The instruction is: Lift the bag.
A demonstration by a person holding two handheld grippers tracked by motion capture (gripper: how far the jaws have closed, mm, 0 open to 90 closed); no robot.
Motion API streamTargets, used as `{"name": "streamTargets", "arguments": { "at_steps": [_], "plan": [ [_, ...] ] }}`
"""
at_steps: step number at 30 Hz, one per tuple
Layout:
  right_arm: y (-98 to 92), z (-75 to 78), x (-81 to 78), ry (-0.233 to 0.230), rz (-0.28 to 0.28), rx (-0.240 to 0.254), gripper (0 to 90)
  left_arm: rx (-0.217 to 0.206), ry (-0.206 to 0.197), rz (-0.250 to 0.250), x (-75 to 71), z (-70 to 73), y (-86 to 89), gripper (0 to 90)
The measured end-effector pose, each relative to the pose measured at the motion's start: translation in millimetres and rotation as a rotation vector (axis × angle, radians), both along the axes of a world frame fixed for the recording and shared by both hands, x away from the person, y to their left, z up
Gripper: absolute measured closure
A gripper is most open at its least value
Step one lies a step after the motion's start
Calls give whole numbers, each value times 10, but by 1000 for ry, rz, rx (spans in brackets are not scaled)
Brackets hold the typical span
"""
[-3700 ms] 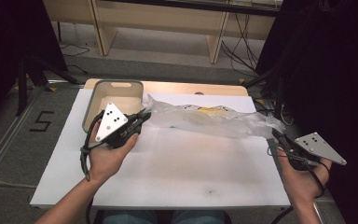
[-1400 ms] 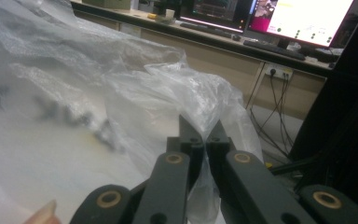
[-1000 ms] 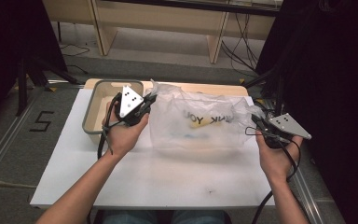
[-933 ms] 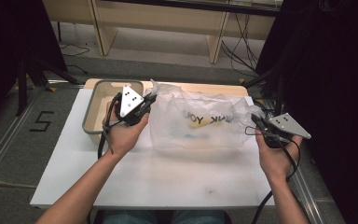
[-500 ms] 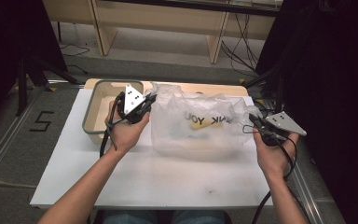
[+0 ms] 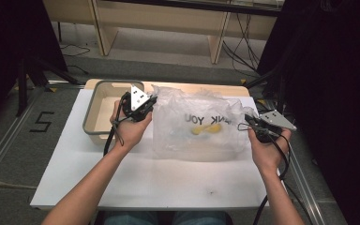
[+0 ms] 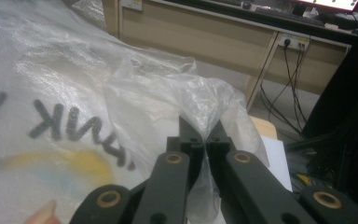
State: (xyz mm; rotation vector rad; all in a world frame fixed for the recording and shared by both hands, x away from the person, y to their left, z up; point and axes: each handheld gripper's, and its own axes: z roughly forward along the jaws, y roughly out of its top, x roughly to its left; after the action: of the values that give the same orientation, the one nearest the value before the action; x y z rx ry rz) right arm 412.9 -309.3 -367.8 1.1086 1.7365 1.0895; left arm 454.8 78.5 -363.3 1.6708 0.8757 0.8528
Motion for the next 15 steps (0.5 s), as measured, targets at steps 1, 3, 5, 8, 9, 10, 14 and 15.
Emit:
{"name": "streamTargets", "arguments": {
  "at_steps": [1,3,5,8,9,10,14,15],
  "plan": [
    [1,-12,15,1,-2,0,900,2,6,4,16,-12,1,888],
    [5,-28,35,10,-7,-2,900,5,16,10,47,-39,0,888],
    [11,-44,56,14,-5,-6,899,15,29,13,77,-71,3,888],
    [13,-72,87,25,-9,-10,900,20,50,20,117,-130,2,887],
    [15,-83,97,29,-10,-9,899,21,57,23,129,-150,-1,887],
    [18,-93,105,34,-11,-10,899,29,64,22,141,-166,2,887],
    [26,-120,135,43,-14,-13,899,35,80,27,172,-215,-11,886],
    [28,-120,138,45,-12,-15,899,40,80,26,176,-217,-11,886]
  ]
}}
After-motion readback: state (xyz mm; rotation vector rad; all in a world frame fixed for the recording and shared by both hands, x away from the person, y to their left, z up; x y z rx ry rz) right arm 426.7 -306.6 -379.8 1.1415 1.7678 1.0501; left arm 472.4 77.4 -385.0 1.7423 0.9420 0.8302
